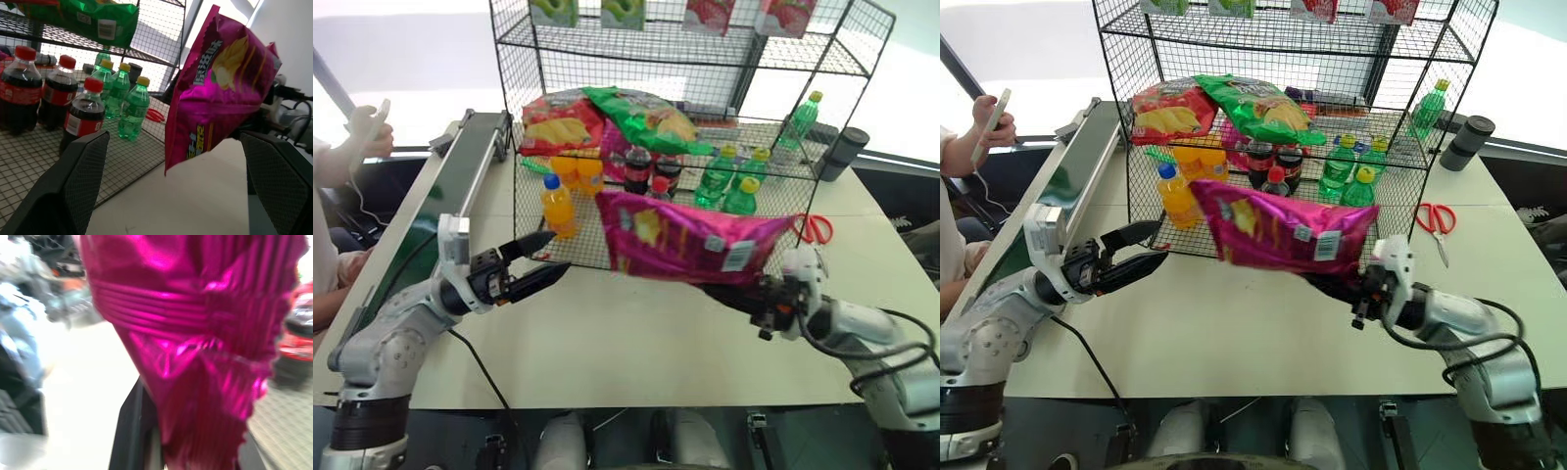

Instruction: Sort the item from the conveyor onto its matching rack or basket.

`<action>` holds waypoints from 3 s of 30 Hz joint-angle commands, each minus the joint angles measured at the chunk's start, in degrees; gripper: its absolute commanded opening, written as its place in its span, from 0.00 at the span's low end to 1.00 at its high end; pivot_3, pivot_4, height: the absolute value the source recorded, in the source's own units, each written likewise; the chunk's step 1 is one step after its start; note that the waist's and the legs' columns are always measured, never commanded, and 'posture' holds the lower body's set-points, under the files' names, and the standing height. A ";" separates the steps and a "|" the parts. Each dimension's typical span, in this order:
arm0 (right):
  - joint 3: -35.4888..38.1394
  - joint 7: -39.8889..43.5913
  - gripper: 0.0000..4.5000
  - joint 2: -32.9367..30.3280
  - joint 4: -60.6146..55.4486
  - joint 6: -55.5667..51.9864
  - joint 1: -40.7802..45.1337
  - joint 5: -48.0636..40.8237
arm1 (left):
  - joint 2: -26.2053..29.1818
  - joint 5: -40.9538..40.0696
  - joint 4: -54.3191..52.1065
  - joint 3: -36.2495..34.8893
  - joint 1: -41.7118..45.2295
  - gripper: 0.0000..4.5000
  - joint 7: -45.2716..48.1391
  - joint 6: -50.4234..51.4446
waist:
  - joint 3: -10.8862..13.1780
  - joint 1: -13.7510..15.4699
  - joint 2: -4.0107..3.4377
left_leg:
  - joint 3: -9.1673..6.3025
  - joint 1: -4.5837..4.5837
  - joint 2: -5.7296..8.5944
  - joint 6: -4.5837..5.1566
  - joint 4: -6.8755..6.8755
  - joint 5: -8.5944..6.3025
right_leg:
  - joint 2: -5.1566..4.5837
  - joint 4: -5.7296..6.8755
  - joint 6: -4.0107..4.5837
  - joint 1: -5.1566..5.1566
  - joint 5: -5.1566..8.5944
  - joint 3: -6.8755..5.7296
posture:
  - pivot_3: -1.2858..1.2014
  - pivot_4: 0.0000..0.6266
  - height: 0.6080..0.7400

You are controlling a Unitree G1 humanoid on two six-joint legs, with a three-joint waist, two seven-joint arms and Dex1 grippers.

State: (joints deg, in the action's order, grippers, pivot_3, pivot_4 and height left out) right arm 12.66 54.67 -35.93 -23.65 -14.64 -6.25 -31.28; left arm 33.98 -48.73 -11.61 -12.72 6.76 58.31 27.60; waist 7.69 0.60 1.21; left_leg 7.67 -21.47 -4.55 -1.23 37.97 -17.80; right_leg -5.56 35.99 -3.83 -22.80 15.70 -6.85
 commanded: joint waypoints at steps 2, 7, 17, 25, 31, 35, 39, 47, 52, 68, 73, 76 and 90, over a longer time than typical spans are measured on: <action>8.39 -6.66 0.02 0.90 -3.14 15.23 -0.20 10.32 | -1.69 4.01 1.35 2.17 1.34 1.00 2.18 -4.43 | 0.09 0.04 -0.15 | 0.05 0.00 0.00 0.00 0.03 0.00 | -0.01 0.01 0.00 -0.02 -0.01 0.04 | 0.52 0.24 0.90; 14.63 -16.67 0.02 0.62 -3.61 23.28 3.65 20.02 | -3.83 7.02 4.10 4.82 5.03 1.00 3.55 -7.21 | 0.11 0.05 -0.18 | 0.03 0.01 0.00 -0.01 0.02 0.01 | 0.02 0.03 0.00 -0.01 0.00 0.04 | 0.52 0.24 0.90; 13.63 -33.49 0.02 -6.77 9.79 33.23 11.24 48.64 | -10.93 12.63 6.78 7.33 11.49 1.00 0.68 -13.85 | 0.10 -0.12 -0.16 | 0.07 0.05 0.06 -0.26 0.04 0.16 | 0.00 0.02 -0.04 0.05 0.00 0.05 | 0.52 0.24 0.90; 4.51 -43.03 0.02 -9.68 22.18 33.83 19.32 60.59 | -12.56 14.17 4.53 7.78 8.96 1.00 -1.34 -15.55 | 0.12 -1.44 -0.18 | 0.05 0.06 0.01 -0.43 -0.01 0.26 | 0.04 0.07 -0.07 0.04 0.02 0.04 | 0.52 0.24 0.90; -0.73 -48.07 0.02 -9.26 32.17 33.26 28.82 62.22 | -13.18 14.76 2.98 8.18 6.94 1.00 -2.35 -16.34 | 0.15 -1.63 -0.22 | 0.09 0.09 0.01 -0.46 0.04 0.29 | 0.04 0.11 -0.08 0.04 0.01 0.11 | 0.52 0.24 0.90; -5.54 -50.92 0.02 -8.65 41.47 33.21 36.47 63.67 | -13.70 14.76 2.51 8.46 6.68 1.00 -3.45 -16.54 | 0.16 -1.59 -0.24 | 0.10 0.09 0.01 -0.47 0.04 0.29 | 0.03 0.10 -0.08 0.04 0.01 0.11 | 0.52 0.24 0.90; -9.99 -53.32 0.02 -8.37 49.42 33.43 43.05 65.21 | -13.86 15.08 2.04 9.14 6.49 1.00 -3.92 -16.90 | 0.17 -1.61 -0.25 | 0.12 0.08 0.01 -0.48 0.04 0.30 | 0.02 0.11 -0.08 0.02 0.01 0.10 | 0.52 0.24 0.90; -12.28 -54.45 0.02 -8.84 57.34 34.37 49.75 62.43 | -14.11 15.01 0.95 9.68 5.66 1.00 -5.06 -16.73 | 0.18 -1.58 -0.27 | 0.15 0.07 0.01 -0.49 0.05 0.31 | 0.01 0.11 -0.08 0.04 0.01 0.11 | 0.52 0.24 0.90; -13.22 -53.29 0.39 -8.38 58.27 34.73 50.81 60.59 | -14.09 15.06 0.50 9.63 5.37 1.00 -5.63 -16.78 | 0.18 -1.53 -0.27 | 0.15 0.07 0.00 -0.51 0.05 0.31 | 0.01 0.12 -0.09 0.04 0.01 0.10 | 0.52 0.24 0.90; -5.44 -28.12 0.99 -10.16 43.70 21.01 46.03 35.84 | -14.75 16.46 -1.08 11.76 2.97 1.00 -7.13 -17.21 | 0.18 -1.33 -0.27 | 0.10 0.07 -0.01 -0.49 0.05 0.30 | 0.00 0.10 -0.11 0.06 -0.01 0.08 | 0.52 0.24 0.90; -5.29 -22.71 0.99 -10.20 39.22 15.96 44.05 32.04 | -14.65 16.85 -0.70 12.30 2.98 1.00 -6.78 -17.48 | 0.18 -1.33 -0.27 | 0.08 0.07 -0.01 -0.43 0.05 0.27 | 0.00 0.09 -0.10 0.07 -0.01 0.06 | 0.52 0.24 0.90; -5.42 -21.08 0.99 -9.88 36.08 15.23 42.65 30.58 | -14.55 17.20 -0.49 12.36 3.14 1.00 -6.62 -17.71 | 0.18 -1.38 -0.28 | 0.09 0.07 -0.01 -0.40 0.05 0.26 | 0.00 0.09 -0.10 0.06 -0.01 0.07 | 0.52 0.24 0.90; -6.70 -21.07 0.37 -9.83 35.79 25.63 41.71 33.02 | -14.23 18.14 -0.74 12.70 2.67 1.00 -6.61 -18.19 | 0.19 -1.40 -0.29 | 0.10 0.08 -0.01 -0.41 0.05 0.26 | 0.00 0.10 -0.10 0.05 -0.01 0.06 | 0.52 0.24 0.90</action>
State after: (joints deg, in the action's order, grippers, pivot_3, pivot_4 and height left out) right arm 5.31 33.64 -45.65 13.48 9.40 34.04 2.18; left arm 19.59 -30.51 -10.59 -0.07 9.55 51.70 10.32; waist 7.87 -0.80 0.92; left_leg 7.78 -21.39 -4.56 -1.64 38.01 -17.54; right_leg -5.55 36.09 -3.93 -22.76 15.69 -6.79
